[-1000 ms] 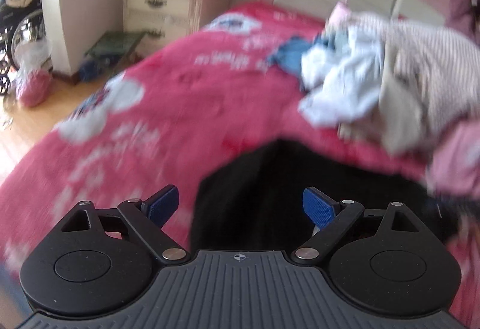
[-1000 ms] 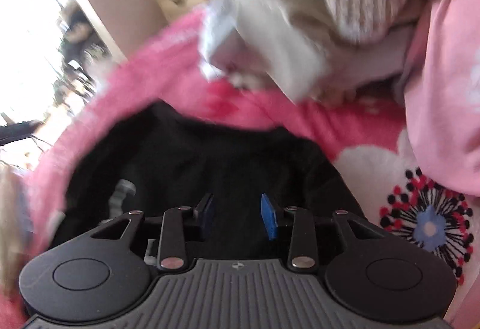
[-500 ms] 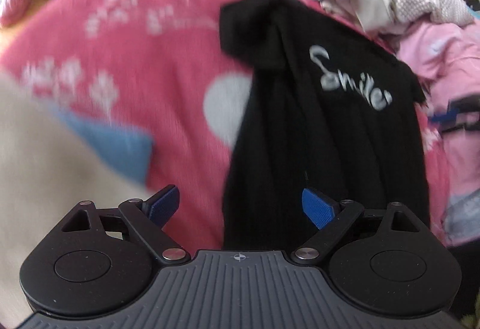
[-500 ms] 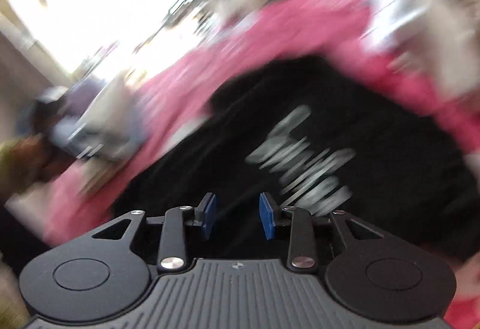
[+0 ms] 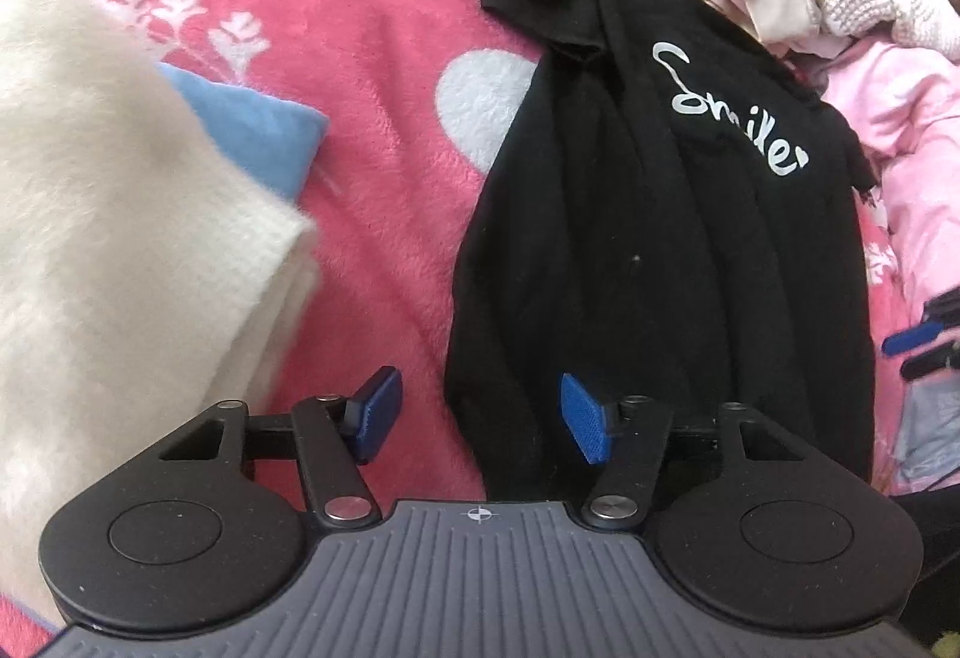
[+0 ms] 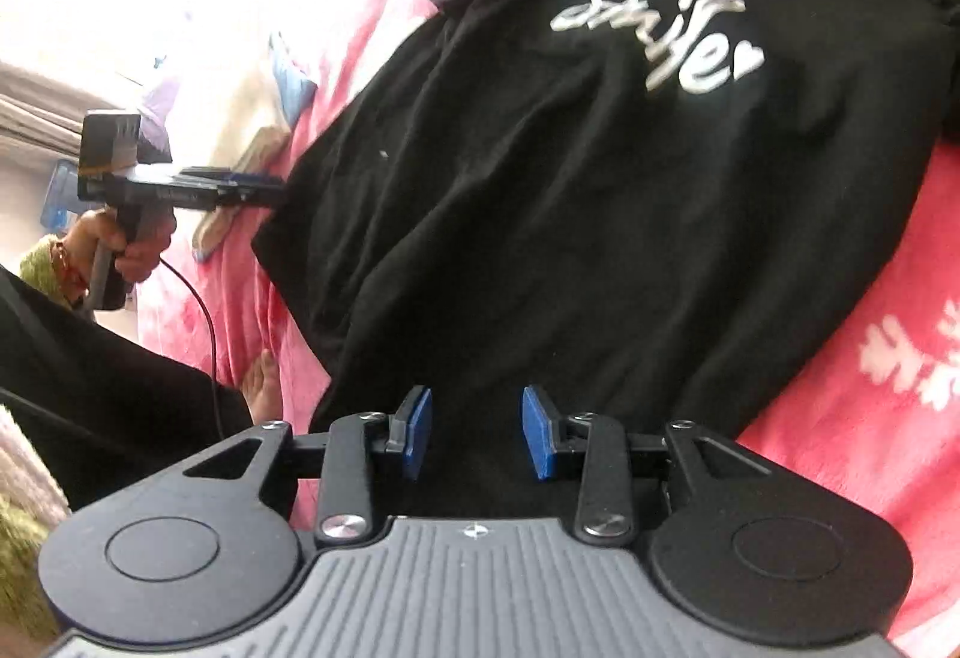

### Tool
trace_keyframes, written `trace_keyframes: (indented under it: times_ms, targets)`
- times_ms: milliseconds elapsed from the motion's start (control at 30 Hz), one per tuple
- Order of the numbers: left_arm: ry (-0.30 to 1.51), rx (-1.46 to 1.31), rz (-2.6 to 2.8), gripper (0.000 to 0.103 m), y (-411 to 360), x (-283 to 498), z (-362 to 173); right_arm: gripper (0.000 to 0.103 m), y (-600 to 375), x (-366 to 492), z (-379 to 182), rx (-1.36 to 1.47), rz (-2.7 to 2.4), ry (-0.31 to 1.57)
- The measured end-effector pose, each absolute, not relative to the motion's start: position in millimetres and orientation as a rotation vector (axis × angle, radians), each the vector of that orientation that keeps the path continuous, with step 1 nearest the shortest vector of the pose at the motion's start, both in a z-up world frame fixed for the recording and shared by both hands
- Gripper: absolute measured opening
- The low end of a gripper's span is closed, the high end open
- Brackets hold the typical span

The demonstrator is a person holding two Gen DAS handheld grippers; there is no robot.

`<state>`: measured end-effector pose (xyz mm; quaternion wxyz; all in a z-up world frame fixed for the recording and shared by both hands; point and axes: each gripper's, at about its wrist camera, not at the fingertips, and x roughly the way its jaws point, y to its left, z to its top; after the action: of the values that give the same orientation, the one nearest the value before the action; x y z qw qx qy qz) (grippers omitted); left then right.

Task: Fold clothes
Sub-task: 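Lower the black 'Smile' T-shirt onto the bedspread with the right gripper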

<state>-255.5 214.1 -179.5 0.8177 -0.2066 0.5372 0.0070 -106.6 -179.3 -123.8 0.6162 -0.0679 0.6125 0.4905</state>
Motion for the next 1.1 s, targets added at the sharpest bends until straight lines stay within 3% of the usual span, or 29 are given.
trace_keyframes:
  times_ms: [67,133,200,300,400,467,500,567,800,1100]
  targets:
    - [1.156,-0.451,0.021,0.051,209.8,-259.6,-183.6,0.037,-168.3,-104.2,-114.1,-0.166,1.154,1.365]
    - [1.159,-0.431,0.036,0.034,200.1,-260.9,-188.0,0.037,-148.0,-101.4,-107.5,-0.186,1.189,1.328]
    - [1.128,-0.4,0.08,0.009,191.0,-262.3,-188.3,0.037,-123.7,-98.8,-102.5,-0.212,1.229,1.307]
    - [1.022,-0.39,0.094,0.004,176.6,-263.9,-179.0,0.037,-92.5,-95.5,-94.5,-0.214,1.281,1.292]
    - [0.926,-0.238,-0.01,0.005,147.1,-263.5,-162.4,0.037,-70.2,-96.8,-92.1,-0.176,1.318,1.244]
    - [0.952,-0.154,-0.11,0.011,130.4,-262.0,-163.9,0.037,-60.9,-97.9,-97.8,-0.147,1.323,1.242]
    - [0.964,-0.113,-0.16,0.029,122.1,-261.3,-164.7,0.037,-56.1,-98.9,-103.6,-0.143,1.315,1.255]
    - [0.978,-0.095,-0.178,0.049,120.9,-264.6,-169.3,0.037,-46.4,-101.0,-116.2,-0.141,1.296,1.291]
    - [0.962,-0.35,-0.165,0.051,154.2,-272.4,-176.1,0.037,3.7,-93.1,-159.0,0.01,1.244,1.473]
    - [0.937,-0.311,-0.279,0.05,129.1,-249.8,-179.7,0.037,25.0,-87.8,-199.3,0.041,1.074,1.612]
